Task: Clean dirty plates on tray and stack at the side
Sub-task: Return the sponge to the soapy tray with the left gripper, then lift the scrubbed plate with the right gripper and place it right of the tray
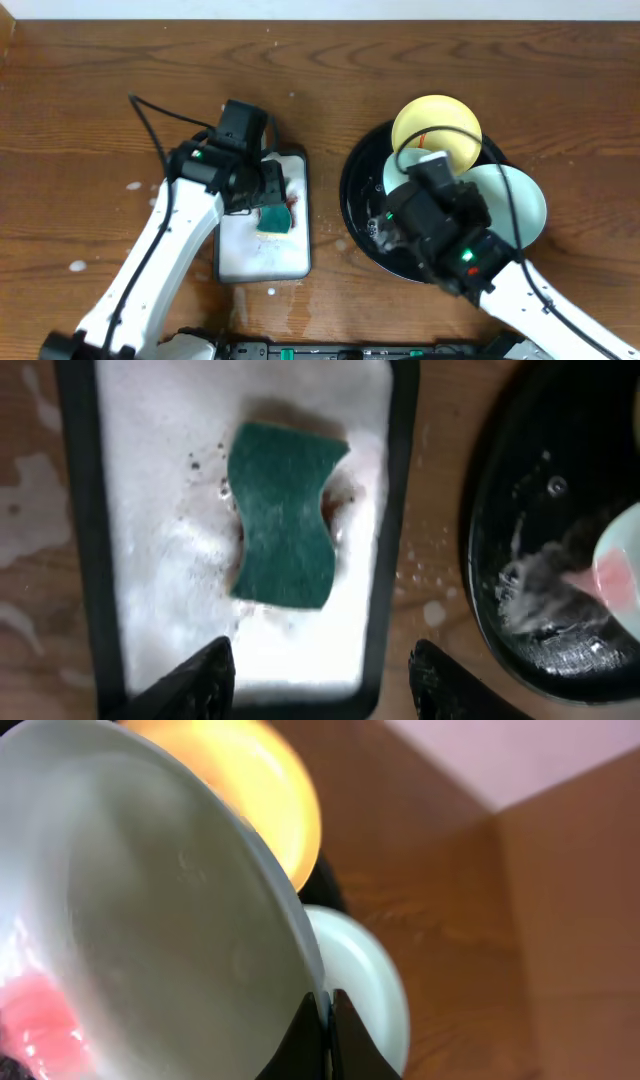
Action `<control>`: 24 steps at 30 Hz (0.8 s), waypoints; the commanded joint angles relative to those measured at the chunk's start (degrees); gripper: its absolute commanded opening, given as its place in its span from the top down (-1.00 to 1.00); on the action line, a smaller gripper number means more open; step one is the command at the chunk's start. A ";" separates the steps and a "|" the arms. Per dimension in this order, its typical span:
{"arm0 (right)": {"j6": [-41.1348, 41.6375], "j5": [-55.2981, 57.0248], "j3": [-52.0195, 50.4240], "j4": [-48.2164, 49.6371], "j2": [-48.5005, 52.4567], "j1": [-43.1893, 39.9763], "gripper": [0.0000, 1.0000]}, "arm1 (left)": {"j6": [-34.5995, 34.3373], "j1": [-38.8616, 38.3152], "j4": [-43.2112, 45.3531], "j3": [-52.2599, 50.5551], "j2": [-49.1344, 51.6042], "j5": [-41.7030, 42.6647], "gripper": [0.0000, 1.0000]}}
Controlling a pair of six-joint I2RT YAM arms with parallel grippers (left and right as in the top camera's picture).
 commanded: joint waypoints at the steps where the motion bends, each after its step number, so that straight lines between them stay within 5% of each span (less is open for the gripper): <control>1: -2.40 11.26 2.93 0.15 -0.68 4.66 0.98 | 1.25 0.15 -1.38 0.15 -3.96 0.55 -0.16; 5: -5.51 11.63 5.57 0.13 -0.72 7.76 0.98 | 1.22 0.15 -2.23 0.15 -6.69 0.55 -0.23; 10: -6.82 11.63 8.66 0.11 -0.72 10.21 0.98 | 1.20 0.15 -2.23 0.15 -7.26 0.55 -0.63; 24: -9.84 11.63 9.27 0.09 -0.72 10.71 0.98 | 1.18 0.15 -2.19 0.15 -7.21 0.57 -0.67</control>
